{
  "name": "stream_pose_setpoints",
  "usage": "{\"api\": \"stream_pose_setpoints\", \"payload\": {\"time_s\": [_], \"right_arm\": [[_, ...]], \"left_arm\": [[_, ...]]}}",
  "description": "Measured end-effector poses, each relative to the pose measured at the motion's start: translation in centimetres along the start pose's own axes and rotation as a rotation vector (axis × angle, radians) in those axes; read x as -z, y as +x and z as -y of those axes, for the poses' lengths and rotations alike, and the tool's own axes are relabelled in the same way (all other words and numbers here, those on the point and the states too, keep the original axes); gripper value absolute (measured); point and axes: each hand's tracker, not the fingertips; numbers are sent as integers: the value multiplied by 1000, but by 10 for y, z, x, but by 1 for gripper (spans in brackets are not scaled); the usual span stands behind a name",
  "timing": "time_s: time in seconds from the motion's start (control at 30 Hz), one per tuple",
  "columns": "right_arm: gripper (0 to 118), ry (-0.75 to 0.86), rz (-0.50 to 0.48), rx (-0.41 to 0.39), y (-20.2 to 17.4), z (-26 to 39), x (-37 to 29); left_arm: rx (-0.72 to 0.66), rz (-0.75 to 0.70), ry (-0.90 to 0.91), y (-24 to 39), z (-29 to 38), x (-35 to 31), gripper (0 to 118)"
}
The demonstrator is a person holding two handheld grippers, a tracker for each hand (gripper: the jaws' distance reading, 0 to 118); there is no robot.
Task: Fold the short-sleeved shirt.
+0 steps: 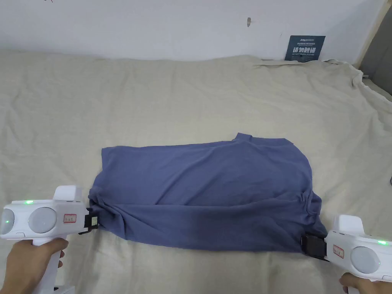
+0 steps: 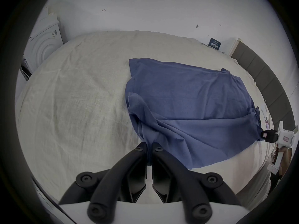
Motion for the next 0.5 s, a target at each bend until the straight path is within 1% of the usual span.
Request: {"api": "stream_pose_setpoints", "payload": {"time_s": [0.03, 0.07, 0.1, 0.13, 0.17, 0.2, 0.27, 0.33, 0.4, 0.47, 0.5], "right_arm": [[93, -20, 5, -1, 0, 1, 4], [89, -30, -5, 0, -1, 2, 7], [75, -27, -34, -3, 0, 3, 7], [45, -13, -46, 12, -3, 5, 1], [3, -8, -49, 29, -5, 6, -3], [2, 16, -74, 53, -8, 5, -8], [2, 19, -69, 38, -2, 6, -13], [2, 50, -61, 49, 4, 6, -22], [2, 76, -73, 76, 16, 6, -32], [2, 85, -74, 73, 22, 7, -42], [2, 94, -76, 72, 24, 9, -49]], "left_arm": [[-2, 0, -2, -1, 0, 0, 2], [-6, 2, -3, -1, 1, 1, 2], [-12, 4, -6, -2, 1, 1, 2], [-17, 5, -7, -3, 2, 1, 2], [-22, 5, -7, -4, 3, 1, 2], [-30, 7, -5, -5, 4, 1, 2], [-47, 11, -3, -9, 6, -1, 2], [-63, 17, -2, -18, 8, -4, 2], [-102, 35, 7, -30, 11, -9, 2], [-152, 49, 9, -41, 15, -16, 2], [-181, 82, 17, -45, 18, -20, 2]]}}
